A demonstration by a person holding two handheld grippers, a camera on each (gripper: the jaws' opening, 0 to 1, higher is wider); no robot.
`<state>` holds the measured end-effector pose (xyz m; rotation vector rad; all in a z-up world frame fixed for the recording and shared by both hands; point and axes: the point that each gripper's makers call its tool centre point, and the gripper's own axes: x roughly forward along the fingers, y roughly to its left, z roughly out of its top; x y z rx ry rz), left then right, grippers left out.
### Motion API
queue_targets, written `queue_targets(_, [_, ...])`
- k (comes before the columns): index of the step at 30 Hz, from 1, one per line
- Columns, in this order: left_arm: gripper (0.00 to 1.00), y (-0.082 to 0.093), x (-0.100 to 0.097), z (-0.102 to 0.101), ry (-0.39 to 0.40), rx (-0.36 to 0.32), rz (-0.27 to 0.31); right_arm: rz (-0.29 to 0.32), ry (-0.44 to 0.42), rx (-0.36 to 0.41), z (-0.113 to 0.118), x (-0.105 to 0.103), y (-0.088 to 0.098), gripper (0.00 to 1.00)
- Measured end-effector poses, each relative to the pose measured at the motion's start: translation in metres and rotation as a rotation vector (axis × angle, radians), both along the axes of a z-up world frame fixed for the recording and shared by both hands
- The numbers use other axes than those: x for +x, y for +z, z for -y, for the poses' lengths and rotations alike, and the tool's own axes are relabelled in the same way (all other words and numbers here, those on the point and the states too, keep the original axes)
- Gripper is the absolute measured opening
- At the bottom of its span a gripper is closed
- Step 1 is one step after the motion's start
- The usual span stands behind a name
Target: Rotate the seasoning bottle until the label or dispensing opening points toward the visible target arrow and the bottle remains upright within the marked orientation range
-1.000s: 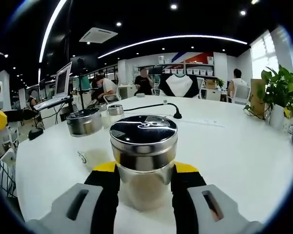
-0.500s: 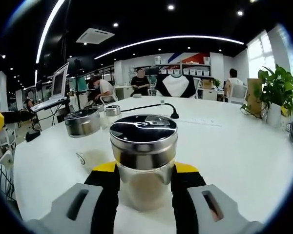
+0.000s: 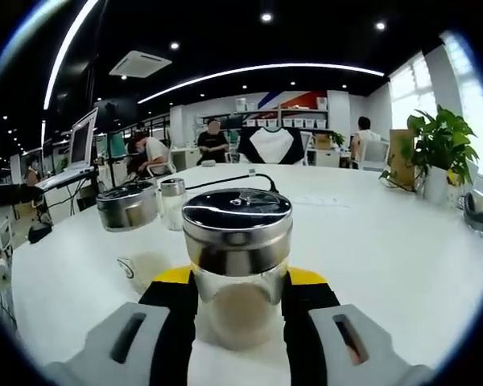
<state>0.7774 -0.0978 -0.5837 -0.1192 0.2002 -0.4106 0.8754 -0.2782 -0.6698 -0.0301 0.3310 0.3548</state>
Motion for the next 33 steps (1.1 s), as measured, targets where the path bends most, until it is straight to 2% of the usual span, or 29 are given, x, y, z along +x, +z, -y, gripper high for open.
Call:
queue_targets(5, [1.0,-0.0005,-0.0004,0.003,-0.007,-0.003,-0.002,-0.003,-0.02,0.001,0.0006,0.0011,-0.0005,0.4])
queue_targets(20, [0.99,-0.0054,-0.0003,0.0006,0.003,-0.006,-0.01,-0.007,-0.164,-0.007,0.0019,0.0024,-0.002,0.4])
queue_targets(33, [1.0,-0.0064,0.0022,-0.0004,0.012,0.006,-0.009,-0.014,-0.212,0.005,0.0044,0.0023,-0.003,0.4])
